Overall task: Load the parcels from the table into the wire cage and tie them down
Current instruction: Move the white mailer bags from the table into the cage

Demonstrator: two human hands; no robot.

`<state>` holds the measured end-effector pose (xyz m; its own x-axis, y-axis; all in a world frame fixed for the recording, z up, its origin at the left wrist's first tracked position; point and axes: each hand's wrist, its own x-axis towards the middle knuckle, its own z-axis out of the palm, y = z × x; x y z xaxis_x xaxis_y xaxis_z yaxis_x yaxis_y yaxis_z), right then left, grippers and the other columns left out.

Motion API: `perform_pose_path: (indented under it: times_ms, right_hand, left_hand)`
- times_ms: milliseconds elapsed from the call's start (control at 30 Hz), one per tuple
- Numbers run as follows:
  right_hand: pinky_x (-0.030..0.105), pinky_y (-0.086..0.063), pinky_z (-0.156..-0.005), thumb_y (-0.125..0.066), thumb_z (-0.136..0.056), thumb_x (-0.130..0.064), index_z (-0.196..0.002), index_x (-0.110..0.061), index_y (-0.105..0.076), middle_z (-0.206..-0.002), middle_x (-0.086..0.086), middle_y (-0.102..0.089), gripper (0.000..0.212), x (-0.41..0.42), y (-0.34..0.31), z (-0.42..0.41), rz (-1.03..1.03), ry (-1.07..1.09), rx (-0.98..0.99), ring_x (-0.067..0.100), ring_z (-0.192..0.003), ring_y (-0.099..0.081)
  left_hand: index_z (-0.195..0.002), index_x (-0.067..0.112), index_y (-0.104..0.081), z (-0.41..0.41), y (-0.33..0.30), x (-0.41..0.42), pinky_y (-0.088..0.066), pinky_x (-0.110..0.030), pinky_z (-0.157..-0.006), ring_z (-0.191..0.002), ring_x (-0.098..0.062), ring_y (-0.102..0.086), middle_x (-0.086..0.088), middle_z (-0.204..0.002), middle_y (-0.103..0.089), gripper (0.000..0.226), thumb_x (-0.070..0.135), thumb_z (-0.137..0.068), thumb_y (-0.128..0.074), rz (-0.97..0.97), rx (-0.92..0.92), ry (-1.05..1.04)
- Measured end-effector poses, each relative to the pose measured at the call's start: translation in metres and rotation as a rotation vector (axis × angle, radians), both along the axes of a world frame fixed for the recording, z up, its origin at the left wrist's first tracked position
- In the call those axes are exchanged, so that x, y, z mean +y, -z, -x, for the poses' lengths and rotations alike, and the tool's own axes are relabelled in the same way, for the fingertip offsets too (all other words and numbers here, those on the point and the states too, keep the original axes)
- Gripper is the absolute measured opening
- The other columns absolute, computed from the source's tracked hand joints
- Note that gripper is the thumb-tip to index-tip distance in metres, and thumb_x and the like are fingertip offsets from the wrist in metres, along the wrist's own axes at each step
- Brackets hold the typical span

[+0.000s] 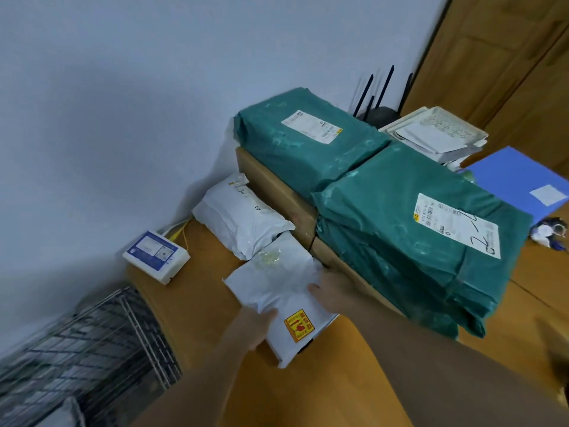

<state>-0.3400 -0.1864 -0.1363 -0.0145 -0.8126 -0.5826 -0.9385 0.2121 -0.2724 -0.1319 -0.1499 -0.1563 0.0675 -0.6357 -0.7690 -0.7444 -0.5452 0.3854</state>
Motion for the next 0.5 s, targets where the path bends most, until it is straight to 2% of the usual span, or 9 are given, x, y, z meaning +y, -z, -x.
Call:
perform_pose_path:
  times_ms: [67, 133, 200, 233, 267, 300, 367, 433, 500]
  right_hand:
    - [0.036, -0.048, -0.088, -0.04, -0.105, -0.036, -0.146, -0.006, -0.036, -0.136, 0.018, -0.05, 0.051, -0.003, 0.013, -0.002, -0.002, 0.029, -0.035, 0.032, -0.113, -0.056]
    - [0.038, -0.048, -0.091, -0.045, -0.102, -0.039, -0.152, -0.011, -0.025, -0.142, 0.018, -0.037, 0.06, -0.004, 0.021, -0.003, 0.019, 0.078, -0.052, 0.036, -0.117, -0.051]
    - [0.042, -0.047, -0.096, -0.049, -0.099, -0.045, -0.152, -0.017, -0.022, -0.143, 0.015, -0.033, 0.066, 0.0, 0.026, -0.004, 0.05, 0.103, -0.042, 0.036, -0.121, -0.046]
    - [0.043, -0.047, -0.098, -0.051, -0.098, -0.047, -0.152, -0.019, -0.021, -0.142, 0.013, -0.034, 0.068, 0.002, 0.027, -0.005, 0.062, 0.105, -0.028, 0.036, -0.123, -0.044]
    - [0.043, -0.046, -0.099, -0.053, -0.096, -0.048, -0.152, -0.021, -0.022, -0.14, 0.012, -0.035, 0.07, 0.005, 0.026, -0.005, 0.068, 0.105, -0.014, 0.036, -0.124, -0.043]
    - [0.044, -0.046, -0.101, -0.055, -0.095, -0.049, -0.153, -0.022, -0.023, -0.139, 0.011, -0.036, 0.072, 0.007, 0.024, -0.006, 0.071, 0.104, -0.004, 0.036, -0.125, -0.043]
    - [0.044, -0.045, -0.103, -0.058, -0.094, -0.048, -0.154, -0.022, -0.022, -0.14, 0.011, -0.035, 0.075, 0.012, 0.016, -0.01, 0.07, 0.091, 0.007, 0.036, -0.129, -0.04]
    - [0.044, -0.044, -0.105, -0.058, -0.093, -0.047, -0.156, -0.021, -0.02, -0.144, 0.01, -0.033, 0.078, 0.018, 0.002, -0.014, 0.07, 0.086, 0.009, 0.035, -0.133, -0.037]
    - [0.044, -0.044, -0.104, -0.057, -0.093, -0.046, -0.153, -0.018, -0.024, -0.146, 0.011, -0.032, 0.075, 0.024, -0.016, -0.02, 0.071, 0.084, 0.012, 0.036, -0.134, -0.038]
  left_hand:
    - [-0.144, 0.011, -0.029, 0.007, 0.01, 0.001, -0.054, -0.034, -0.074, -0.09, -0.02, -0.064, -0.005, -0.104, -0.06, 0.075, 0.058, -0.092, -0.054, -0.026, -0.004, -0.059]
    - [-0.142, 0.007, -0.025, 0.013, 0.017, 0.001, -0.051, -0.038, -0.086, -0.098, -0.024, -0.061, -0.007, -0.112, -0.056, 0.072, 0.05, -0.093, -0.056, -0.024, 0.003, -0.075]
    - [-0.145, 0.006, -0.024, 0.016, 0.021, 0.002, -0.049, -0.04, -0.095, -0.111, -0.03, -0.06, -0.013, -0.125, -0.055, 0.069, 0.044, -0.097, -0.055, 0.023, -0.002, -0.095]
    - [-0.145, 0.006, -0.022, 0.016, 0.02, 0.004, -0.051, -0.041, -0.094, -0.107, -0.031, -0.062, -0.012, -0.12, -0.057, 0.069, 0.043, -0.098, -0.055, 0.024, 0.012, -0.134]
    - [-0.144, 0.008, -0.019, 0.015, 0.019, 0.006, -0.056, -0.041, -0.086, -0.097, -0.028, -0.064, -0.008, -0.11, -0.058, 0.068, 0.043, -0.098, -0.055, 0.008, 0.033, -0.166]
    - [-0.141, 0.011, -0.016, 0.014, 0.017, 0.008, -0.058, -0.039, -0.073, -0.087, -0.025, -0.065, -0.007, -0.101, -0.057, 0.067, 0.044, -0.097, -0.055, -0.018, 0.05, -0.183]
    - [-0.137, 0.017, -0.013, 0.008, 0.01, 0.014, -0.054, -0.033, -0.052, -0.079, -0.024, -0.068, -0.008, -0.099, -0.059, 0.064, 0.044, -0.097, -0.055, -0.048, 0.075, -0.192]
    - [-0.135, 0.02, -0.014, -0.001, 0.001, 0.018, -0.056, -0.034, -0.051, -0.078, -0.027, -0.071, -0.01, -0.099, -0.061, 0.062, 0.044, -0.096, -0.057, -0.049, 0.114, -0.216]
    - [-0.133, 0.018, -0.027, -0.012, -0.012, 0.023, -0.062, -0.039, -0.062, -0.078, -0.028, -0.072, -0.01, -0.097, -0.064, 0.056, 0.045, -0.095, -0.059, -0.045, 0.156, -0.22]
